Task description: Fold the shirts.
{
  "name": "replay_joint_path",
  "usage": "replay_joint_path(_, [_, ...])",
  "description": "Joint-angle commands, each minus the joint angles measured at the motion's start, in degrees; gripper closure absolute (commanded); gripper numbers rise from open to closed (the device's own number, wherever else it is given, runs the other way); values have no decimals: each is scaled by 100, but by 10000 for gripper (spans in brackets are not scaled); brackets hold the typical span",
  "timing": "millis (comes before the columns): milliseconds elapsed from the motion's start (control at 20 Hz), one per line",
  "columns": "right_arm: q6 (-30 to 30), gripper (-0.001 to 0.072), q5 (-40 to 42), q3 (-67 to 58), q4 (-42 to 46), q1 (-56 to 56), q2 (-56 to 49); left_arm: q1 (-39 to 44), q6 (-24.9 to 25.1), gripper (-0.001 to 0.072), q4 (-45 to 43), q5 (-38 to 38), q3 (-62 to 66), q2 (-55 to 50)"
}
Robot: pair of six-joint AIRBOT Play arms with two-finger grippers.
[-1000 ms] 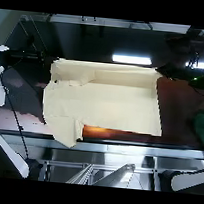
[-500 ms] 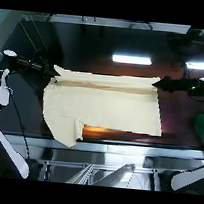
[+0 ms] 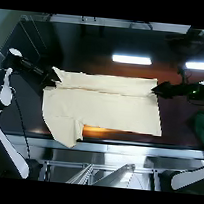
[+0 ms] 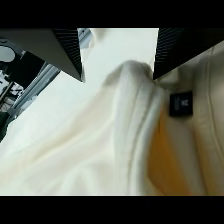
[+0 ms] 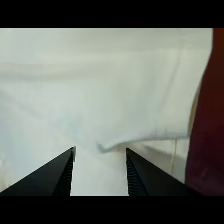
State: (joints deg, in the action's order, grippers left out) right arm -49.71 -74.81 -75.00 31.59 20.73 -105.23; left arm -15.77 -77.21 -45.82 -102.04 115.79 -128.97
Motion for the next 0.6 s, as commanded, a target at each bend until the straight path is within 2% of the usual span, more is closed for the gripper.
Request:
replay_joint_path(0, [-483,354,-713,-35,632,356,566,-164,76,228,-55,-35,-411,612])
replay_joint_path(100, [-855,354,-820,221,1727,522,1099,-315,476,229,-59,229,-1237,1346])
replay_joint_path(200, [-907,354,-815,876,2251,704,1624,-490,918,228,-57,529,-2393,2140])
replay_joint_path(350, [-745,353,-671,2022,2387,975,2118,-857,1456,228,-59,1060,-3989,3084])
replay_joint_path(550, [-367,353,164,3099,2179,944,2157,-1475,1572,228,-57,1309,-5228,3709])
